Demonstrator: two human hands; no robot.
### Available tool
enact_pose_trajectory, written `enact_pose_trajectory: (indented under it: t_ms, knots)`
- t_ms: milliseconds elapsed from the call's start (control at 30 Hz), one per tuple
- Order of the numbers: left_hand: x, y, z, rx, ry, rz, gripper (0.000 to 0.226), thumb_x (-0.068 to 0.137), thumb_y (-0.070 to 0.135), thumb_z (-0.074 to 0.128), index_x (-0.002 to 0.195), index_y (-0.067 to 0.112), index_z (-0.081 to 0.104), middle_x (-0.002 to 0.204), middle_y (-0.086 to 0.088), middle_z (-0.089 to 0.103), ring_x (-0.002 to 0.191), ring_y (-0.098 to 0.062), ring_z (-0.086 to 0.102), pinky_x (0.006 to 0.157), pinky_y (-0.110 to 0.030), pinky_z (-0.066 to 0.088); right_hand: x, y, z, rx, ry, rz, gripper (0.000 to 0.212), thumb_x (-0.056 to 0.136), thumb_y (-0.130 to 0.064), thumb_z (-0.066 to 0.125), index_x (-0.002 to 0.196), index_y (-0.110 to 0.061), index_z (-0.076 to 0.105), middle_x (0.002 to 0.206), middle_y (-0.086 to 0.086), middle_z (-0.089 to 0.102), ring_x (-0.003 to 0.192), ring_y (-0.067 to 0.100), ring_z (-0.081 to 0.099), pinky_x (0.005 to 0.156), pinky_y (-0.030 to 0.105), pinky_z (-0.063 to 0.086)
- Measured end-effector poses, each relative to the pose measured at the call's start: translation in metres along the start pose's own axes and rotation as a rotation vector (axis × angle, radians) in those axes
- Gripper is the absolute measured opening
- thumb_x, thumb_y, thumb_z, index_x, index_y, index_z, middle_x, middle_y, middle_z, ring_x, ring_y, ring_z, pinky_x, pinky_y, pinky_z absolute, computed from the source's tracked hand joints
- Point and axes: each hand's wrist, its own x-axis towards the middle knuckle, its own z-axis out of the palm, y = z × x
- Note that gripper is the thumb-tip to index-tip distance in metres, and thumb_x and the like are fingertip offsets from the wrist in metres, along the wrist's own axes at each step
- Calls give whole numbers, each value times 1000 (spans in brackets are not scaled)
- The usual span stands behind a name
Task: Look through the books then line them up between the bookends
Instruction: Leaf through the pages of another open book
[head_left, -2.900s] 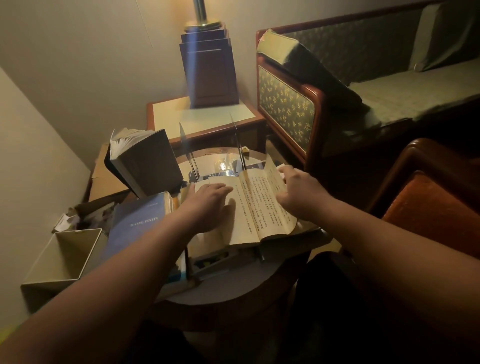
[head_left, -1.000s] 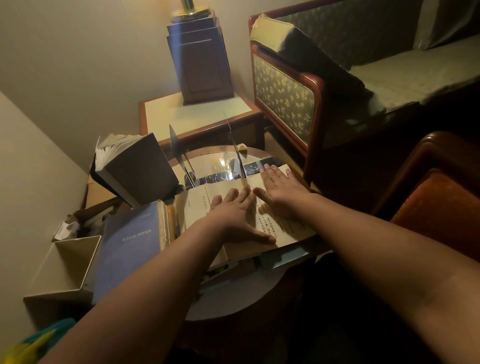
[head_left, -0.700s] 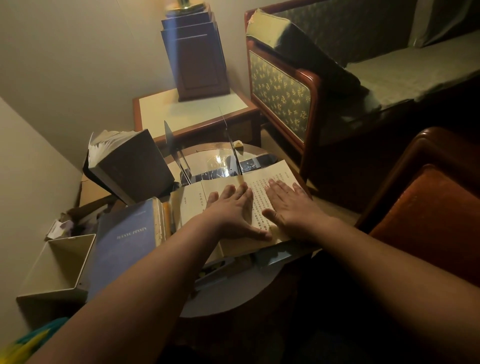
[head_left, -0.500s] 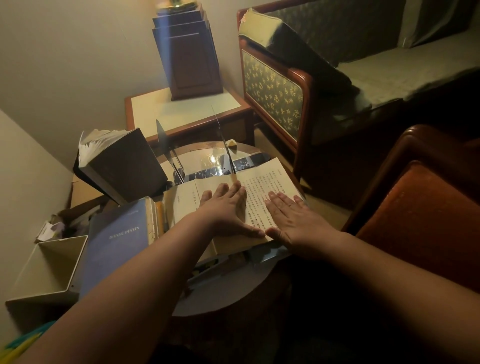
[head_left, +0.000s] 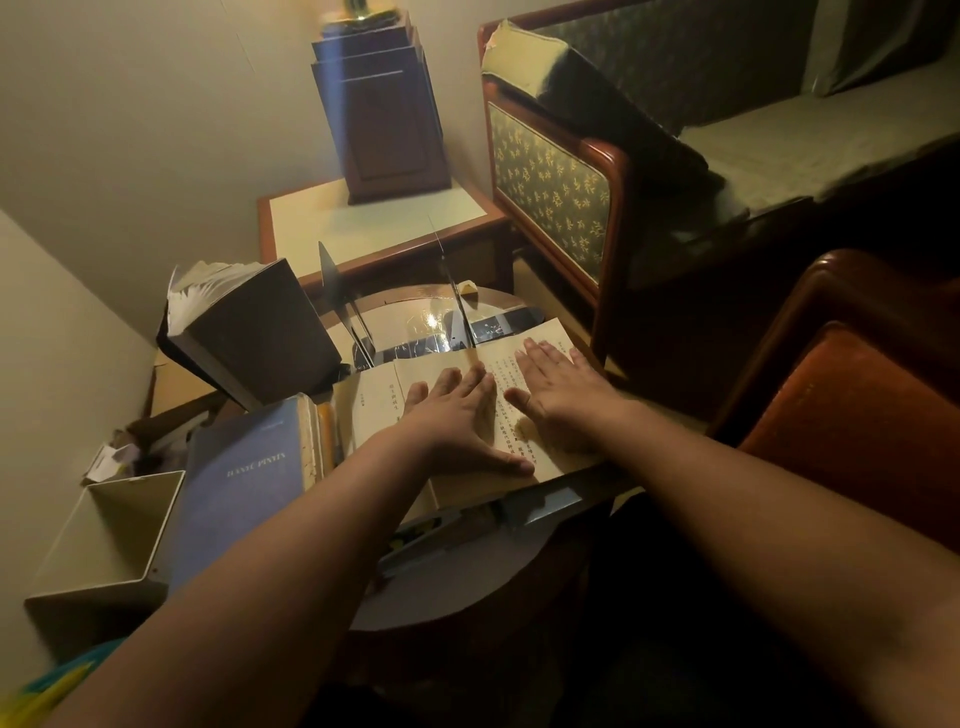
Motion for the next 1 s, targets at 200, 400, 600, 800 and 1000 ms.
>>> enact_pose_trajectory:
  t_ms: [200, 400, 600, 800, 1000]
  knots:
    - [0, -2, 4, -9, 29, 4, 136, 49, 97, 43, 153, 32, -15, 160, 9, -23, 147, -21, -23, 114, -49, -18, 17, 3, -3, 0, 53, 4, 81, 98, -68, 6, 160, -18, -6, 168, 4, -13, 154, 19, -12, 122, 45, -8]
    - [2, -4, 6, -19, 42, 2, 136, 50, 97, 44, 153, 31, -14, 160, 10, -23, 147, -21, -23, 116, -51, -17, -23, 4, -2, -44, 19, -61, 74, 103, -60, 15, 160, -20, -8, 167, 3, -16, 153, 19, -15, 124, 46, -8]
    - [-4, -7, 9, -51, 110, 40, 135, 50, 98, 43, 155, 32, -9, 162, 11, -16, 149, -18, -18, 119, -52, -10, -70, 20, 7, -127, -47, -131, 73, 102, -62, 12, 158, -22, -12, 165, 0, -20, 151, 15, -18, 121, 38, -13]
    - [-17, -6, 16, -17, 235, 37, 118, 63, 93, 33, 156, 31, -4, 163, 8, -13, 150, -17, -11, 122, -47, -5, -77, 25, 16, -154, -34, -136, 74, 101, -64, 9, 157, -23, -14, 165, -1, -21, 146, 10, -24, 115, 33, -17]
    - [-33, -17, 22, -79, 297, -92, 85, 90, 69, 38, 156, 29, 5, 163, 1, -17, 150, -22, -12, 122, -43, -1, -77, 23, 15, -158, -29, -130, 81, 92, -69, -2, 157, -23, -15, 162, -3, -25, 139, 8, -27, 112, 33, -19]
